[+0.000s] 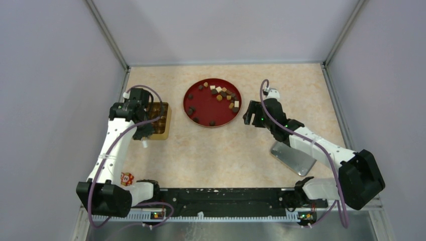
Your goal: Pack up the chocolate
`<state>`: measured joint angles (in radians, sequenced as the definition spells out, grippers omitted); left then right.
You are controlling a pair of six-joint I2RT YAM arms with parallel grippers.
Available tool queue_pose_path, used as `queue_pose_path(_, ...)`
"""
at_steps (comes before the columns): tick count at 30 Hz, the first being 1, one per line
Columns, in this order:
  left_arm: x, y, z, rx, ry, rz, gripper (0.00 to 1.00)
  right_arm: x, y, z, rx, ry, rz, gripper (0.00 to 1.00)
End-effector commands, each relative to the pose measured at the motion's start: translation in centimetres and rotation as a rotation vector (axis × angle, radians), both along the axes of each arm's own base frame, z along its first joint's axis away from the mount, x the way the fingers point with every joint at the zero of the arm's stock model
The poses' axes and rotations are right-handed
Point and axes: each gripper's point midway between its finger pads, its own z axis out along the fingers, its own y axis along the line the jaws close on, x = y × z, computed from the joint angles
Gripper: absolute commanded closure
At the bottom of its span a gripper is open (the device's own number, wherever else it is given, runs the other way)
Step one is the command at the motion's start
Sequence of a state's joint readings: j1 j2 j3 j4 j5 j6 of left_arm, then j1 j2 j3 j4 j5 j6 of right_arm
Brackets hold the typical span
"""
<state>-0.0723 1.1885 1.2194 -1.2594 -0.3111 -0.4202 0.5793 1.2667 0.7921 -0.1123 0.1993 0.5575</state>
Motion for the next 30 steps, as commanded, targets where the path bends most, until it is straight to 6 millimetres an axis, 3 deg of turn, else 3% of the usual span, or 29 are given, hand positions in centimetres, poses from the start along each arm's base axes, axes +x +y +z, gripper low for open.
queue_pose_path(1, 0.8, 0.5, 0.8, 0.018, -0.049, 0.009, 0.68, 0.7, 0.0, 0.9, 0.014, -0.036, 0.0, 0.28)
queue_pose_path(18, 0.8, 0.6, 0.9, 0.025, -0.053, 0.013, 0.61, 0.7, 0.0, 0.6, 0.01, -0.028, -0.003, 0.28)
queue_pose_path(23, 1.1, 0.7, 1.9, 0.03, -0.083, 0.018, 0.82, 0.6, 0.0, 0.5, 0.01, -0.025, 0.0, 0.28)
queue_pose_path(30, 3.0, 0.1, 6.3, 0.01, -0.189, -0.048, 0.88, 0.7, -0.1, 0.6, 0.006, -0.028, -0.004, 0.28)
